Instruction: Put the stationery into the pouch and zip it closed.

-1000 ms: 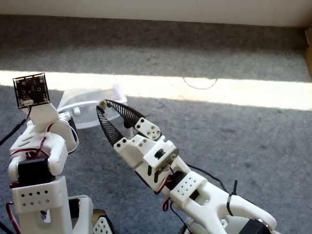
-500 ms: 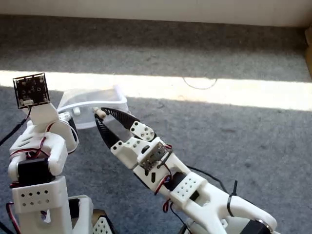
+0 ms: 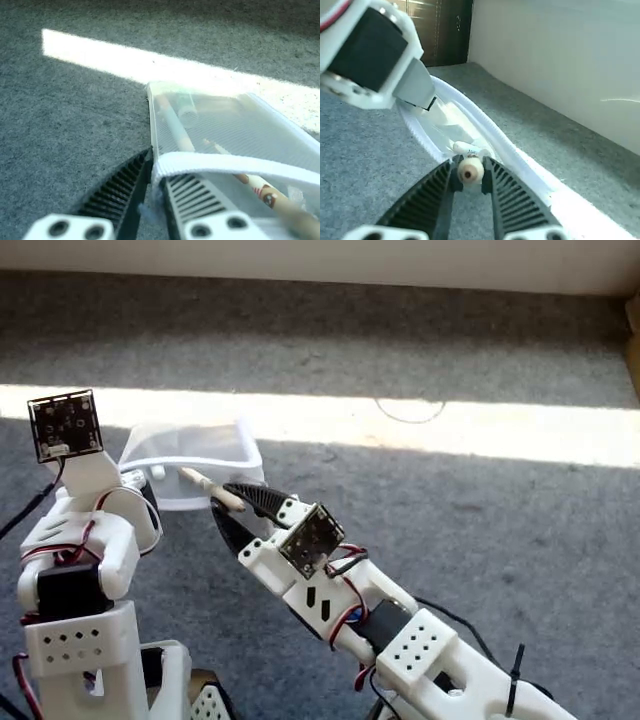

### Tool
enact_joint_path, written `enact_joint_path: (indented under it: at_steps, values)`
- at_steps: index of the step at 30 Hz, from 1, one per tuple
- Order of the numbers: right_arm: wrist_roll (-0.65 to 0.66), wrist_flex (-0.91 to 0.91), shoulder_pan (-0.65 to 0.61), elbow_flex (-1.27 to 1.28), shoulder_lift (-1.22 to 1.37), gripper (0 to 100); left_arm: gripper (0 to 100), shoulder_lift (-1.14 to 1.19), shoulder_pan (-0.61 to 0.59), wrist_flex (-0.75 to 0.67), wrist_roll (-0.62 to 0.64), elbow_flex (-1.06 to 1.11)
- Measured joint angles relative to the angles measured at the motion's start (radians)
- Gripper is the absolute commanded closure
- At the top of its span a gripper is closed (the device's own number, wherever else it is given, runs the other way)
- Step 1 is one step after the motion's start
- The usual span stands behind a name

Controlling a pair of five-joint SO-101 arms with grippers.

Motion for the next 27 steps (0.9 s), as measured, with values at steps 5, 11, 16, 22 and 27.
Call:
enact_joint_path:
  at_steps: [5,11,16,22,27]
  values:
    - [-0.009,0.028,0.0,0.0,-0.014,99.2,99,0.0,0.0,0.0,0.0,0.0]
    - [-0.009,0.037,0.0,-0.017,-0.014,99.2,99,0.0,0.0,0.0,0.0,0.0]
    - [-0.009,0.206,0.034,-0.138,-0.014,99.2,99,0.0,0.0,0.0,0.0,0.0]
    - [-0.009,0.474,0.046,-0.316,-0.014,99.2,99,0.0,0.0,0.0,0.0,0.0]
    - [-0.009,0.496,0.044,-0.358,0.014,99.1,99,0.0,0.0,0.0,0.0,0.0]
